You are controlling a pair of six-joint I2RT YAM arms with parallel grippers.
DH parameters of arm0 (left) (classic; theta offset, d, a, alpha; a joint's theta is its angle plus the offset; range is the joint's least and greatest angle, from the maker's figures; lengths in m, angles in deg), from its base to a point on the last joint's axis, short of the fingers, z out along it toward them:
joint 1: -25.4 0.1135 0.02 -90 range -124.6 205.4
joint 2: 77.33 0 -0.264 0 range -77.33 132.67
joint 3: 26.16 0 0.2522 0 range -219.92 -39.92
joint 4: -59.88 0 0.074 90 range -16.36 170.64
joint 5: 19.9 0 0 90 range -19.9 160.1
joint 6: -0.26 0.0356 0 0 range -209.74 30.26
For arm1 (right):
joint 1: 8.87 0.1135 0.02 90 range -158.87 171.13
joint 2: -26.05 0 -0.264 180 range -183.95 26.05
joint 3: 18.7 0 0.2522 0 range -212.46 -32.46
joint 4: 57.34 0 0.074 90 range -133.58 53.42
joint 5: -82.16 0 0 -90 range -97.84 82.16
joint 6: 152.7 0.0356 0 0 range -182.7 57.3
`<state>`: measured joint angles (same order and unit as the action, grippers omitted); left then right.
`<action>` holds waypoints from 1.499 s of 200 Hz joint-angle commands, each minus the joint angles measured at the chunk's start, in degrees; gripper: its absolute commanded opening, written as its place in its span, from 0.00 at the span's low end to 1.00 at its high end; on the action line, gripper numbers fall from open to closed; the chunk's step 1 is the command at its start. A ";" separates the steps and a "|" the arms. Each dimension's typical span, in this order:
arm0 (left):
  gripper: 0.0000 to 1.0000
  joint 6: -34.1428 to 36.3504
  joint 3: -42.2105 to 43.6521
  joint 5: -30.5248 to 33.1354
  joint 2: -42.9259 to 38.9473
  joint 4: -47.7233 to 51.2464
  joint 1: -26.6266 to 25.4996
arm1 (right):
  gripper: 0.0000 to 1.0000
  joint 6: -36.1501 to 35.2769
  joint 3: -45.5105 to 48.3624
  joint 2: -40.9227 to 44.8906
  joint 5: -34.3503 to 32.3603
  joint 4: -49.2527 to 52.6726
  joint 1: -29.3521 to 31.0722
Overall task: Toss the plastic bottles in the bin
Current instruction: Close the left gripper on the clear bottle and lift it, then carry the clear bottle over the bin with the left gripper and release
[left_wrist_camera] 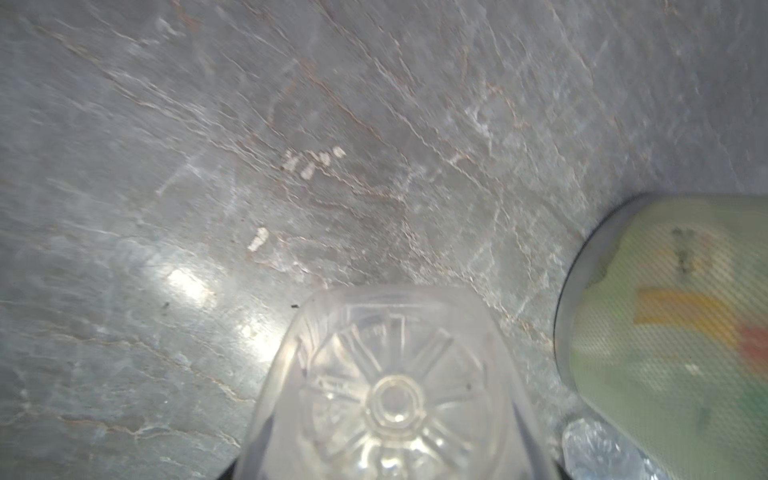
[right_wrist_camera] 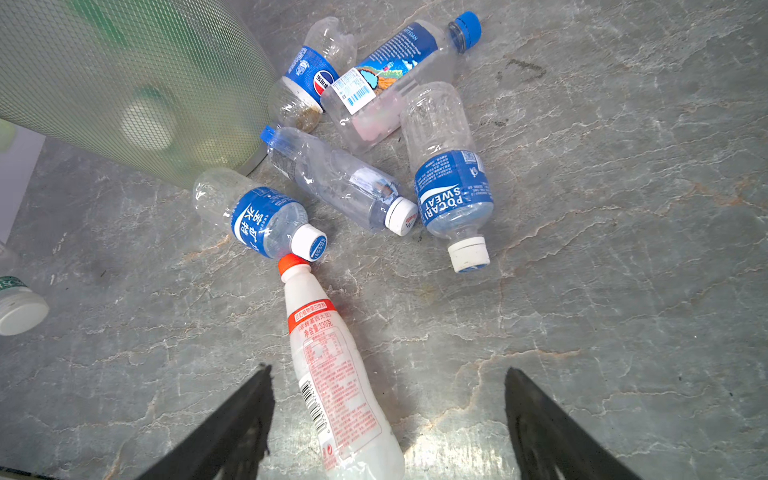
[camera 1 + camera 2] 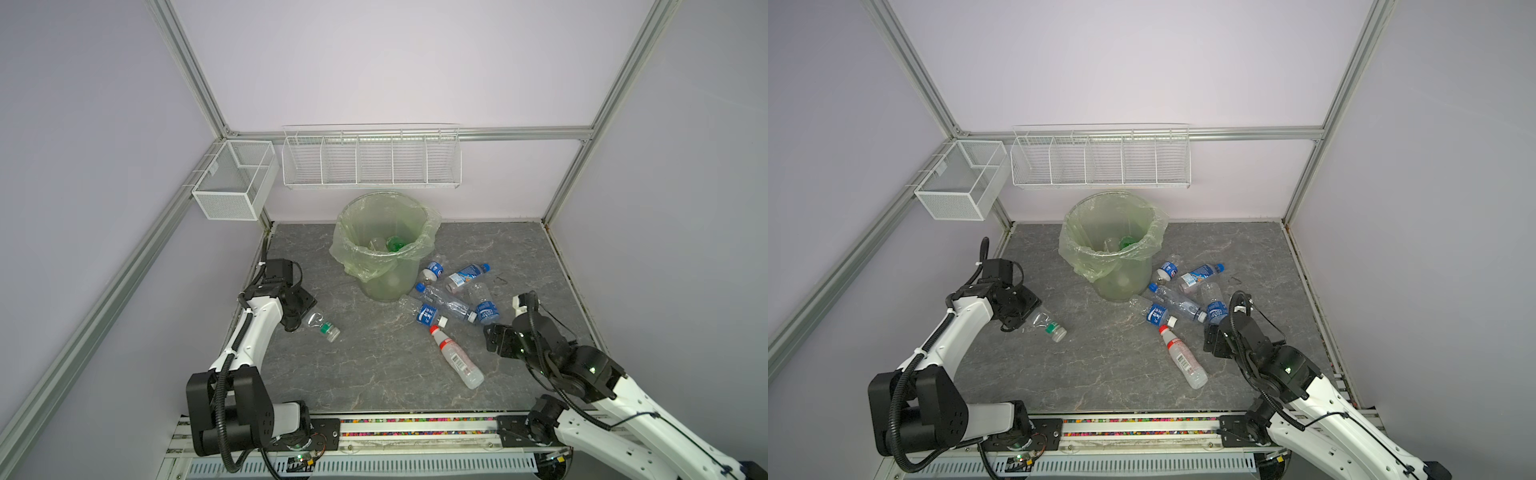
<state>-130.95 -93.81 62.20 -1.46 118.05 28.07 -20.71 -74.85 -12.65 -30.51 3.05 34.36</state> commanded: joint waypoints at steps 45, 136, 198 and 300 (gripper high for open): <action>0.00 8.87 3.95 -17.51 -9.31 -9.14 0.31 | 0.88 0.85 4.10 -1.20 2.40 -7.57 1.99; 0.00 6.57 -1.00 -26.99 -15.70 -10.78 0.31 | 0.88 1.33 3.48 -4.04 0.69 -7.35 3.88; 0.00 -3.84 0.62 -35.81 -19.27 -21.71 0.31 | 0.88 0.65 2.40 -4.73 -0.85 -6.90 4.40; 0.00 -8.83 6.52 -34.38 -26.10 -23.08 0.31 | 0.88 0.14 2.31 -6.43 -1.63 -8.08 4.62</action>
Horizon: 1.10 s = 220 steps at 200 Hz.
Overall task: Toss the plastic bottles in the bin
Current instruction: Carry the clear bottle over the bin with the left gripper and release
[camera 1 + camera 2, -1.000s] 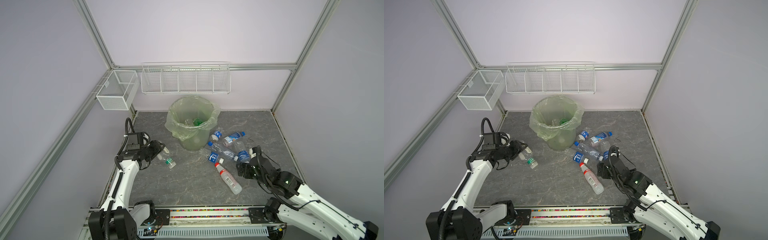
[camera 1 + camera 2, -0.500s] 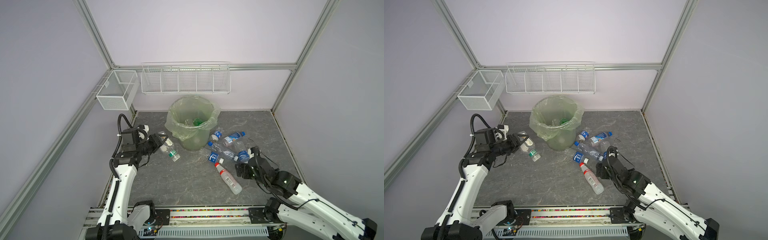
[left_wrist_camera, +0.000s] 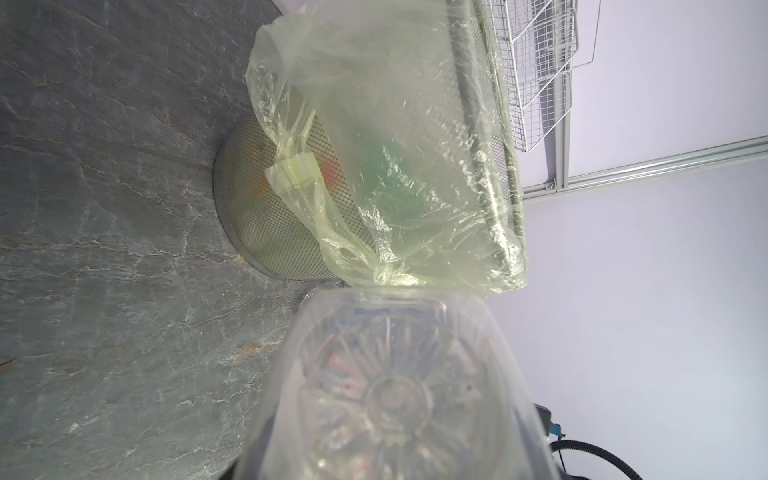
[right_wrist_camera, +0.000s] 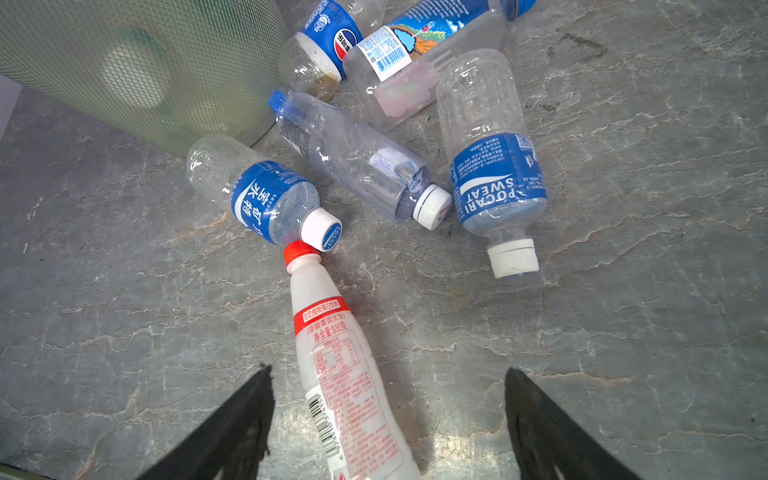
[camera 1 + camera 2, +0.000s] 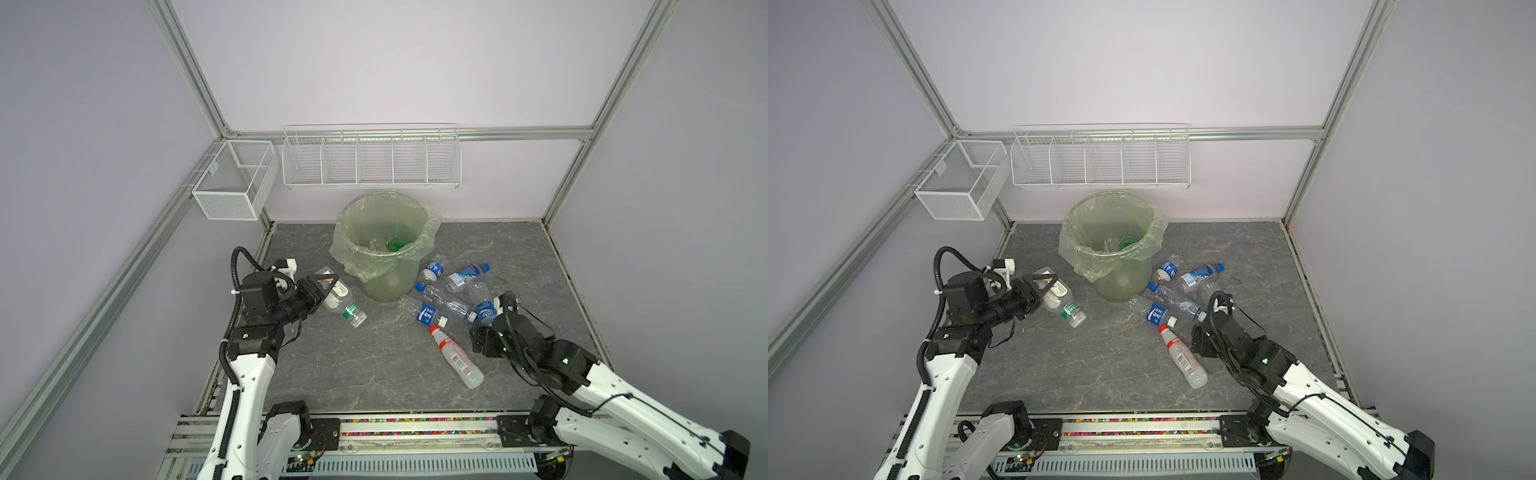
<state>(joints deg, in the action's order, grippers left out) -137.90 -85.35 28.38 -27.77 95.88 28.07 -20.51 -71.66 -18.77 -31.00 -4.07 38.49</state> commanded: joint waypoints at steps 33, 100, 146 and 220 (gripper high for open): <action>0.00 -3.32 -8.50 0.14 2.31 1.95 0.15 | 0.88 0.04 -0.60 -0.04 -1.36 -0.72 0.54; 0.00 -2.24 -41.81 7.77 25.14 12.75 -9.32 | 0.88 0.43 -0.33 1.82 -2.15 0.12 0.68; 1.00 -4.33 -60.74 12.06 42.88 15.70 -15.47 | 0.88 1.12 -1.02 3.57 -3.74 2.19 0.77; 1.00 10.95 -75.72 22.84 41.92 33.20 -13.84 | 0.88 1.13 -2.19 4.74 -3.94 4.97 0.72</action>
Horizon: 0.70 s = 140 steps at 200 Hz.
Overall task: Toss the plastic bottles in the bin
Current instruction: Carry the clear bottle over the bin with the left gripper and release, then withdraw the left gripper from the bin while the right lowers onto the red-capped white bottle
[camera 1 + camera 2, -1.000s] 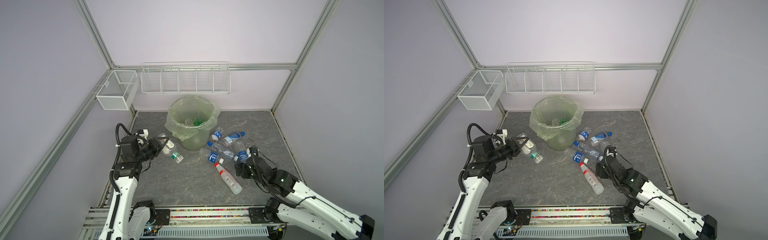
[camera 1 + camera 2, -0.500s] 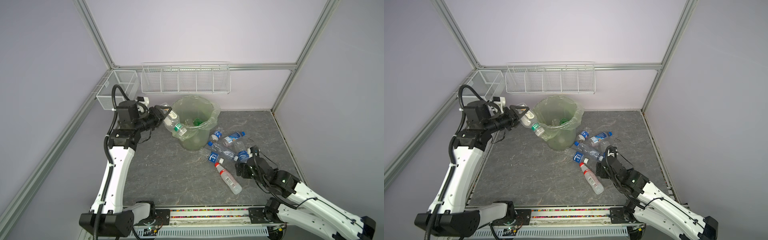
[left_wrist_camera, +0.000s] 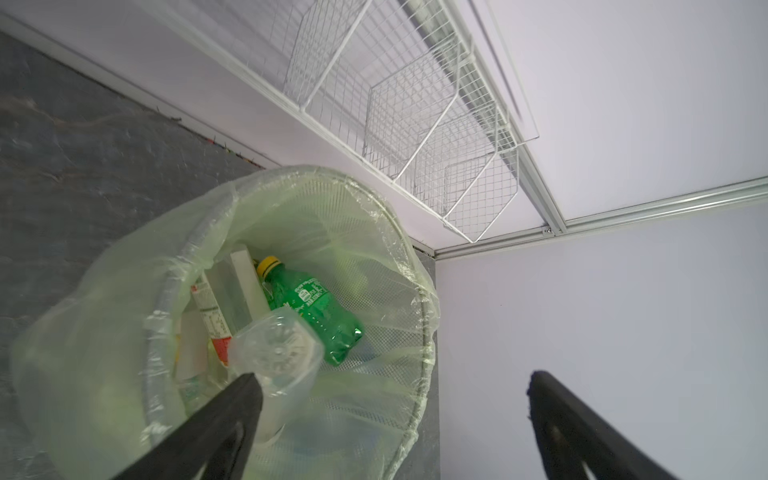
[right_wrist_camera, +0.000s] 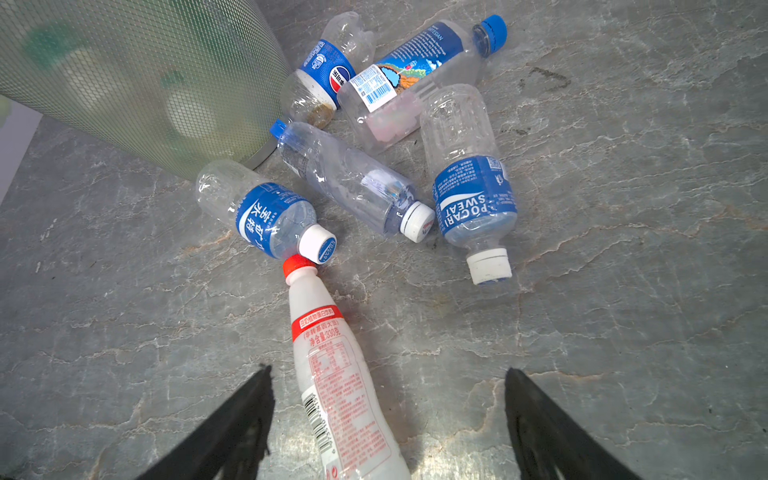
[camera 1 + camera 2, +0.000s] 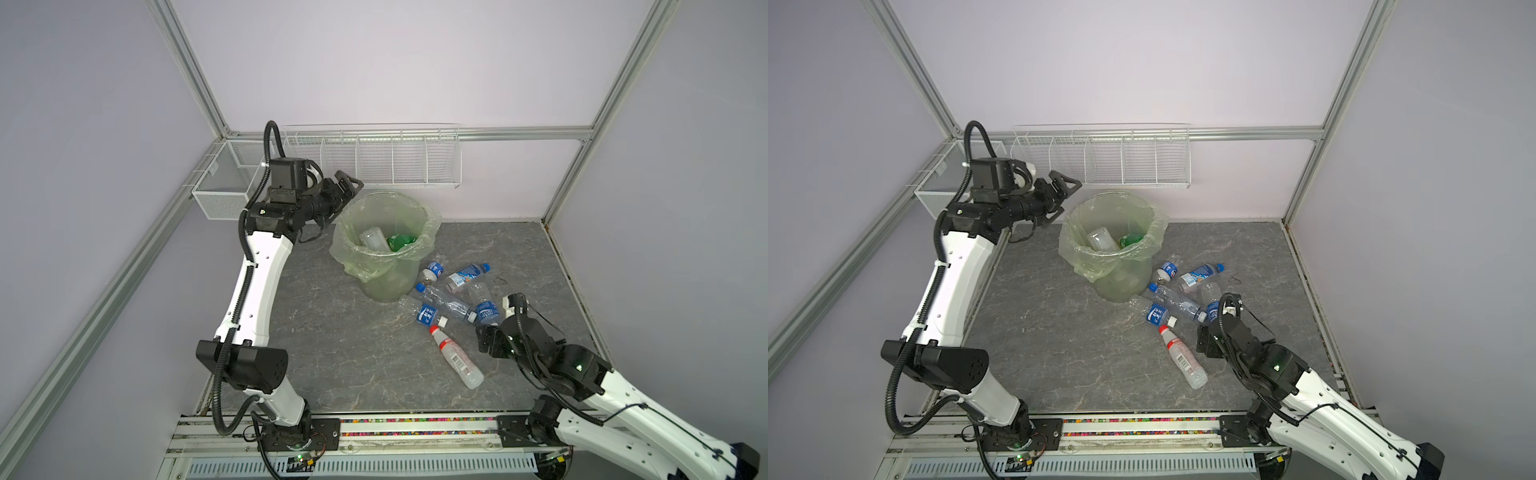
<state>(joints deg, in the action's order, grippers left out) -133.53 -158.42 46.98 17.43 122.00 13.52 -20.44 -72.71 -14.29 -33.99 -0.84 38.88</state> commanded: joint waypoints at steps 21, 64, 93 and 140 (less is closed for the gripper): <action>1.00 11.27 -2.48 10.12 -5.61 11.34 0.68 | 0.88 0.72 -1.14 -0.22 -1.04 1.63 0.33; 1.00 18.52 5.82 19.93 -11.87 14.69 0.68 | 0.88 -0.69 -0.84 -1.78 -1.24 1.08 0.37; 1.00 18.01 20.37 19.74 -19.63 5.75 0.80 | 0.88 -1.43 -0.37 -1.93 -1.30 -0.36 0.34; 1.00 19.75 34.26 13.85 -27.06 -3.61 3.73 | 0.88 -2.75 2.87 1.88 0.01 -4.34 0.32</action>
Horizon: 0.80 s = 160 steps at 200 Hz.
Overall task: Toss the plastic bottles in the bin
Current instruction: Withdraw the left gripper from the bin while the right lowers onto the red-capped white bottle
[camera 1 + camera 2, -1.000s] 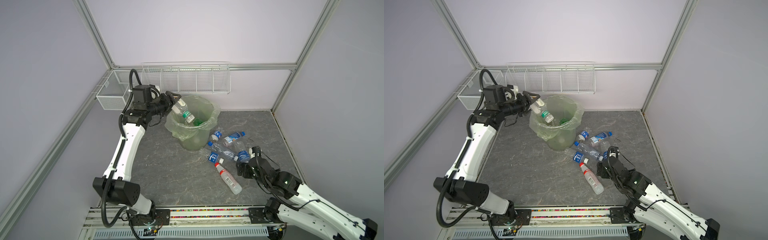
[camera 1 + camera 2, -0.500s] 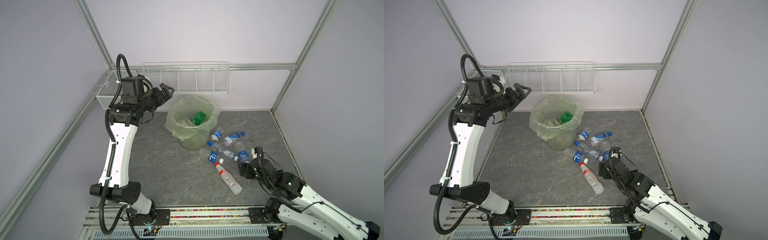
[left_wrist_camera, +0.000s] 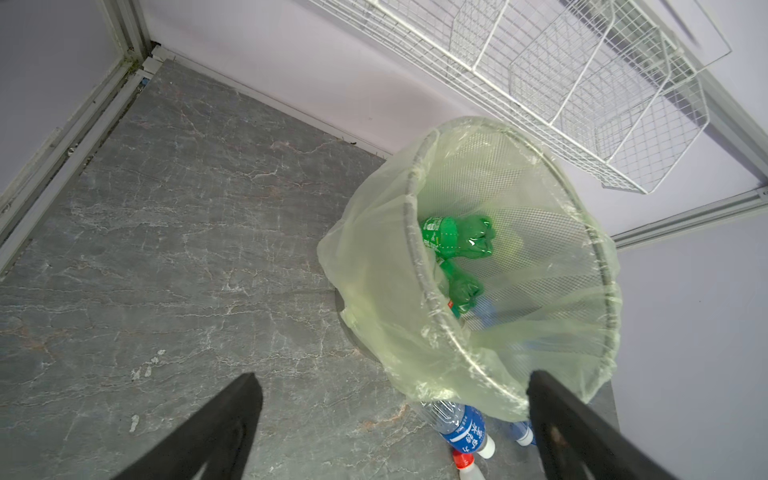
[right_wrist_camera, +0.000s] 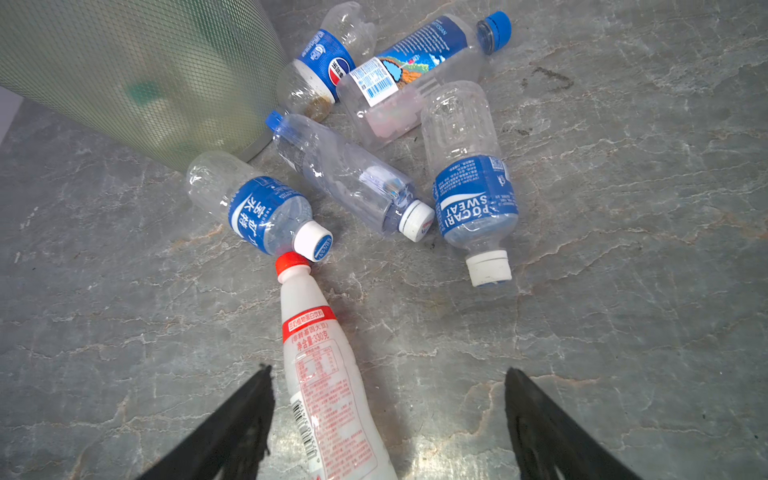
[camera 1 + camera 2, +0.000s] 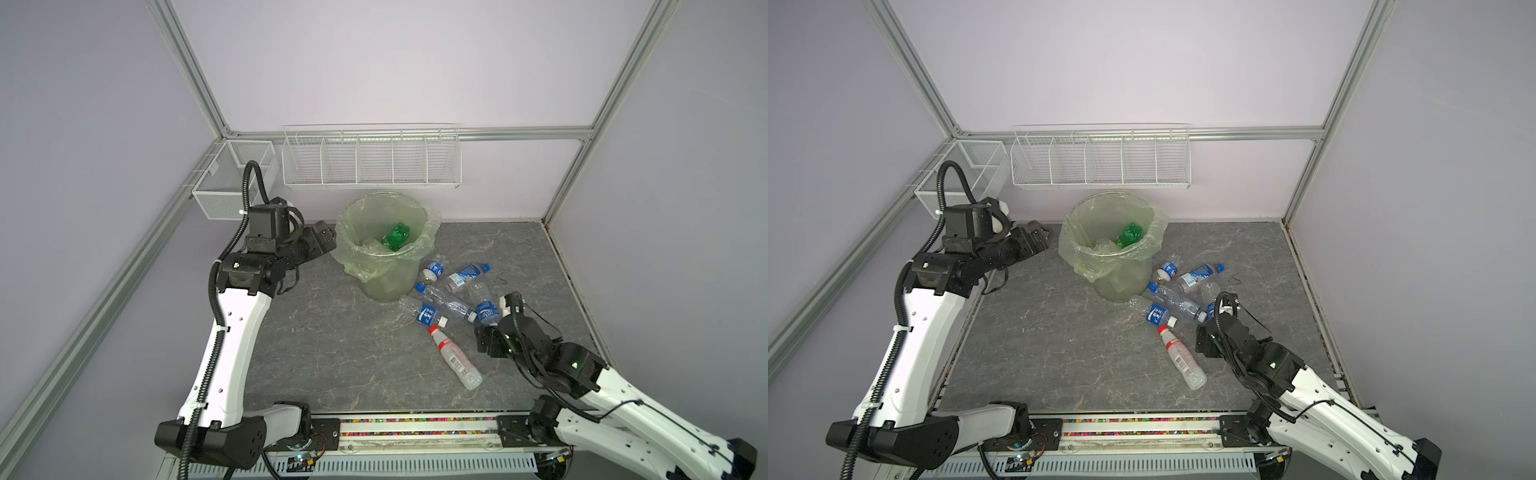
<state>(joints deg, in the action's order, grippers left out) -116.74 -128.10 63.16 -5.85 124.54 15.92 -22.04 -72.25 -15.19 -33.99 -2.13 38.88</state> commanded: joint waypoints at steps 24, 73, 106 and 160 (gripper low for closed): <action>1.00 0.92 9.50 1.41 -7.67 -6.86 2.94 | 0.88 -3.94 5.16 5.45 4.11 -7.88 0.33; 1.00 0.56 15.76 2.62 -9.65 -5.11 3.12 | 0.88 -6.55 2.09 -3.29 6.65 -2.12 0.34; 1.00 -0.97 22.13 1.80 -12.91 -7.91 3.08 | 0.88 -6.75 1.73 -8.62 10.40 -3.80 0.85; 1.00 -2.04 30.77 -1.79 -18.64 -12.05 3.06 | 0.88 -5.85 1.97 -12.60 13.46 -4.57 3.11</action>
<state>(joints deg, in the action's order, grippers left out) -118.12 -99.77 63.94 -22.42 115.53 18.76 -28.22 -69.58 -26.97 -22.76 -6.17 40.89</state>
